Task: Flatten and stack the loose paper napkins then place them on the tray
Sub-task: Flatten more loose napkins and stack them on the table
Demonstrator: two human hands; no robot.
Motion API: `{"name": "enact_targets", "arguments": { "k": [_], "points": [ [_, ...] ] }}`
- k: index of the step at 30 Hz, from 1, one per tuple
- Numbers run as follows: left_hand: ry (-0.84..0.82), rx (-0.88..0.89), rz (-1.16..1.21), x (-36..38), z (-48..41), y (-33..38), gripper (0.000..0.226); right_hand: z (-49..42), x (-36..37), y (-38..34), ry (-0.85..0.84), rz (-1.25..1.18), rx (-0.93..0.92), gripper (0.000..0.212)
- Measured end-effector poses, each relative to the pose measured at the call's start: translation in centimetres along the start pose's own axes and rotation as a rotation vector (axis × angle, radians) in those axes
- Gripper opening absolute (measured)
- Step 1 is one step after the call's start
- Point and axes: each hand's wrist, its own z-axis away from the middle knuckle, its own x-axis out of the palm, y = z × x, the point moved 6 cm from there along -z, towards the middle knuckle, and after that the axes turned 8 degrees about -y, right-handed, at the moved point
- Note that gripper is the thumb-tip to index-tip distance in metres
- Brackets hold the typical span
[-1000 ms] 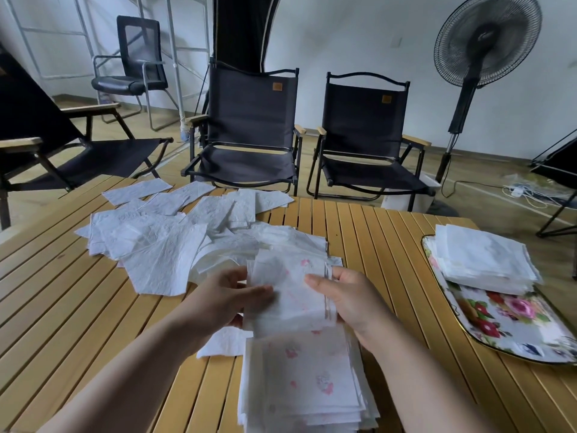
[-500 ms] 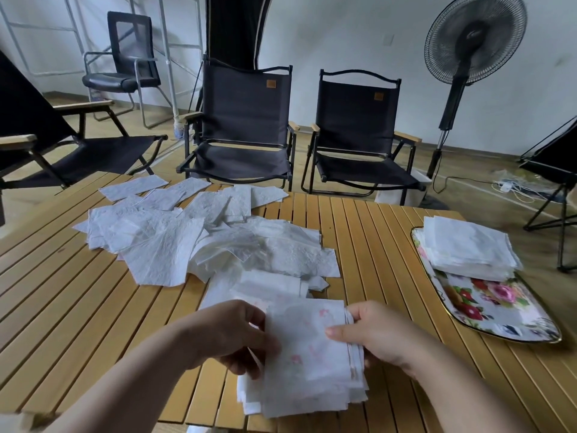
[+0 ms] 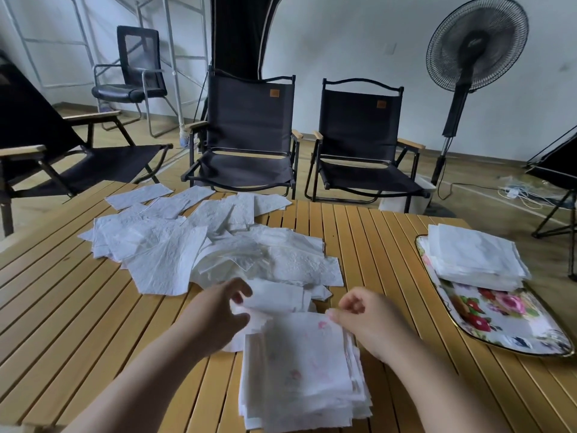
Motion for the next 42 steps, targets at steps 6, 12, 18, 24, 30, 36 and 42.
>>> {"name": "enact_targets", "arguments": {
  "k": [6,12,18,24,30,36,42],
  "points": [
    [-0.009,0.102,-0.173,0.8,-3.3,-1.3,0.041,-2.4,1.3,-1.6,0.065,-0.074,-0.111,0.025],
    [0.13,0.092,0.016,-1.1,-3.6,-1.7,0.005,-4.0,4.1,-3.5,-0.178,-0.078,-0.122,0.059],
    [0.138,0.143,0.318,-2.5,-2.4,-0.6,0.009,-4.2,4.2,-4.9,-0.044,-0.124,-0.185,0.018],
    [0.004,0.141,0.703,-2.7,-1.0,1.1,0.006,-3.1,1.8,-5.5,0.064,-0.397,-0.293,0.023],
    [0.05,0.204,0.701,-2.8,0.1,2.1,0.011,-1.5,0.6,-5.3,0.096,-0.507,-0.335,0.018],
    [-0.098,0.115,0.955,-1.9,0.6,2.4,0.026,0.0,-0.4,-4.8,-0.088,-0.666,-0.23,0.018],
    [-0.521,0.01,0.827,0.9,1.9,2.8,0.017,2.3,-0.5,-1.4,-0.456,-0.564,0.032,0.022]
  ]
}}
